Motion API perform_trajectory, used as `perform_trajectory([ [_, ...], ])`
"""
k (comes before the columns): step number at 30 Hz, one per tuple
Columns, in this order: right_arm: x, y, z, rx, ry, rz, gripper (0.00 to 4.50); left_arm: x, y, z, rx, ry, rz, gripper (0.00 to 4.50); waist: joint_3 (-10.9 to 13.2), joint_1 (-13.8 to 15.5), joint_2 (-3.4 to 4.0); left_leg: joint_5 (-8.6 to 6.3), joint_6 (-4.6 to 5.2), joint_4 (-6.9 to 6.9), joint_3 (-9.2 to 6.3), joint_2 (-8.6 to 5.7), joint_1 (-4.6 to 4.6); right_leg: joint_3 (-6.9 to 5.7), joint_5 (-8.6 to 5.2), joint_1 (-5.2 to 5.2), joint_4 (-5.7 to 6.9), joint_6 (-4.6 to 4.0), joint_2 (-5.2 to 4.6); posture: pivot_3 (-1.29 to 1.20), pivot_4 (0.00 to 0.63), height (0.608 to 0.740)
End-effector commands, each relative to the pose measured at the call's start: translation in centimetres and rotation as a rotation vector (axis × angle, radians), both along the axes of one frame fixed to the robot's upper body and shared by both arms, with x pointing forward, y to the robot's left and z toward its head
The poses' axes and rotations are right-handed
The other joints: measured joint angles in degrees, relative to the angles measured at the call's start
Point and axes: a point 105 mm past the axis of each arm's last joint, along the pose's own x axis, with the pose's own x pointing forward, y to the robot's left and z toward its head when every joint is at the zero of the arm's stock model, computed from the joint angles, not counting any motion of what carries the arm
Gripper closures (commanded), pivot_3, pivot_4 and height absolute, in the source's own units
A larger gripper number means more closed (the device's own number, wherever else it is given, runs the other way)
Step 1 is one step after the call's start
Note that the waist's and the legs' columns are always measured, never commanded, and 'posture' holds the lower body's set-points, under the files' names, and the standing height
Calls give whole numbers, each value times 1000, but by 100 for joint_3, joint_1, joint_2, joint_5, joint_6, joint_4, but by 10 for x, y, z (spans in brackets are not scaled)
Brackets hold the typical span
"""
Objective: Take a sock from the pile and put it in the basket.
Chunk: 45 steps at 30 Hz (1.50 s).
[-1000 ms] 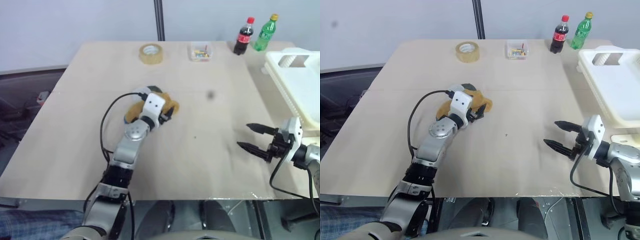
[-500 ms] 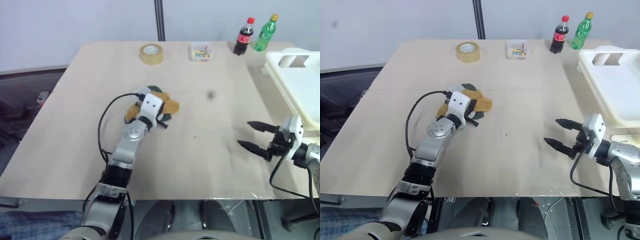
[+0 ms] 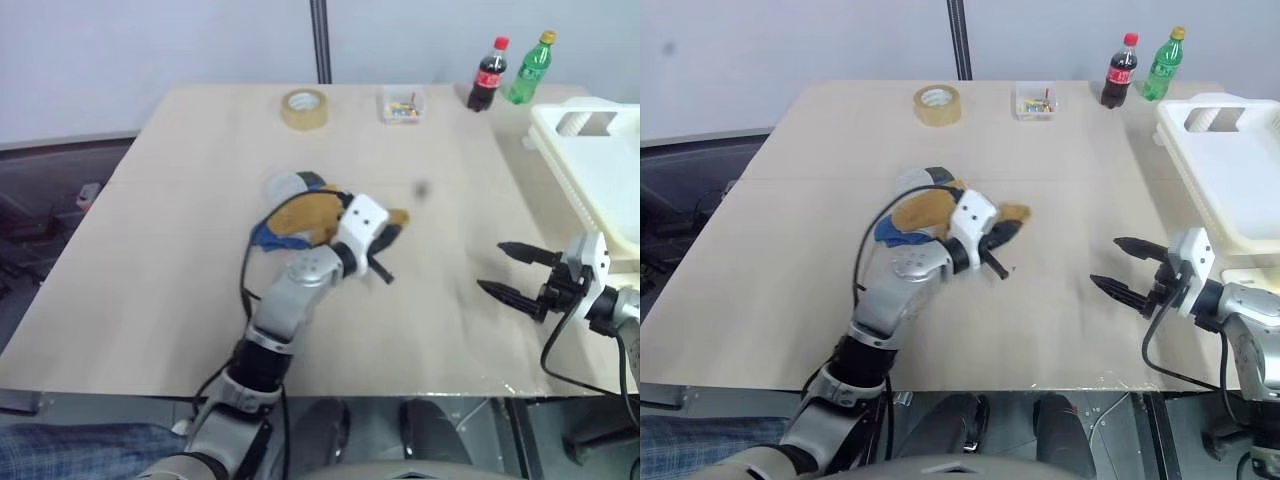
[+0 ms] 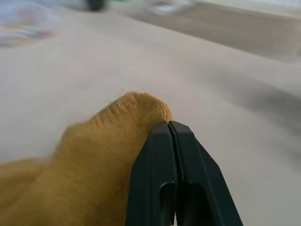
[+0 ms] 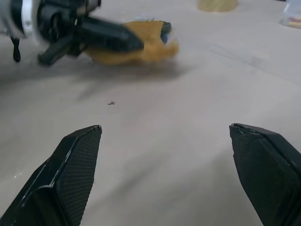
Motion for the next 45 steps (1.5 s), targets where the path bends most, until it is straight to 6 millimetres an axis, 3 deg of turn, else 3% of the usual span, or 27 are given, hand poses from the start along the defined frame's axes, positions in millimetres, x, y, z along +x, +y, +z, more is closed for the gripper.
perform_trajectory([
  [1, -2, -16, 20, -29, -72, -54, 0, -8, -34, 3, -27, 7, -84, 4467, 0, 13, 0, -2, 5, 1, -3, -5, 0, -2, 0, 2, 1, 0, -2, 0, 150, 739],
  [7, -14, -35, 32, -67, -88, -127, 0, -20, -76, -1, -96, 103, -194, 4467, 0, 15, 2, 0, 1, 1, -10, -8, -6, -6, -1, 1, -3, 1, -5, 0, 150, 739],
  [13, -24, -38, 36, -81, -84, -153, 0, -32, -98, 2, -126, 126, -265, 4467, -2, -9, 4, -10, 18, 0, -9, -7, -6, -5, -1, -1, -1, 2, -4, 0, 150, 739],
  [18, -26, -34, 37, -74, -85, -162, 0, -31, -98, 6, -135, 93, -243, 2282, -1, 4, 3, -10, 18, 4, -9, -8, -7, -6, -1, 1, 0, 3, -6, 0, 150, 739],
  [21, -24, -30, 37, -61, -81, -156, 0, -28, -85, 28, -205, 16, -229, 750, -1, 5, 3, -10, 17, 4, -10, -8, -8, -6, -2, 0, -1, 3, -6, 0, 150, 739],
  [22, -24, -29, 37, -53, -79, -152, 0, -25, -79, 35, -228, -12, -220, 443, -1, 6, 3, -10, 17, 4, -10, -8, -8, -6, -1, 0, -1, 3, -6, 0, 150, 739],
  [24, -22, -25, 38, -31, -78, -130, 0, -12, -60, 47, -207, -116, -148, 443, -1, -2, 4, -4, 6, 4, -10, -8, -9, -5, -1, -1, -2, 3, -7, 0, 150, 739],
  [27, -22, -16, 41, 4, -76, -74, 0, 19, -19, 47, -57, -259, 38, 443, -1, -8, 3, 0, 1, 3, -9, -6, -4, -5, -1, 1, 1, 2, -4, 0, 150, 739],
  [31, -17, -3, 45, 20, -88, -9, 0, 50, 39, 38, 26, -267, 291, 443, -1, -5, 3, 0, 1, 1, -8, -4, 2, -3, -1, 2, 5, 2, 0, 0, 150, 739],
  [35, -11, 8, 47, 22, -96, 32, 0, 61, 81, 18, 86, -231, 431, 443, 0, 45, 2, 2, -3, 3, -14, -12, -8, -10, -1, 0, -5, 2, -8, 0, 150, 739],
  [38, -8, 11, 46, 21, -91, 47, 0, 63, 89, 5, 112, -221, 441, 443, 0, 90, 1, 2, -3, 3, -24, -13, -19, -20, -1, -5, -12, 2, -9, 0, 150, 739],
  [45, -4, 8, 45, -2, -88, 56, 0, 64, 82, -17, 181, -191, 408, 443, 0, 137, 2, 3, -4, 3, -26, -14, -23, -23, -1, -7, -11, 2, -11, 0, 150, 739],
])
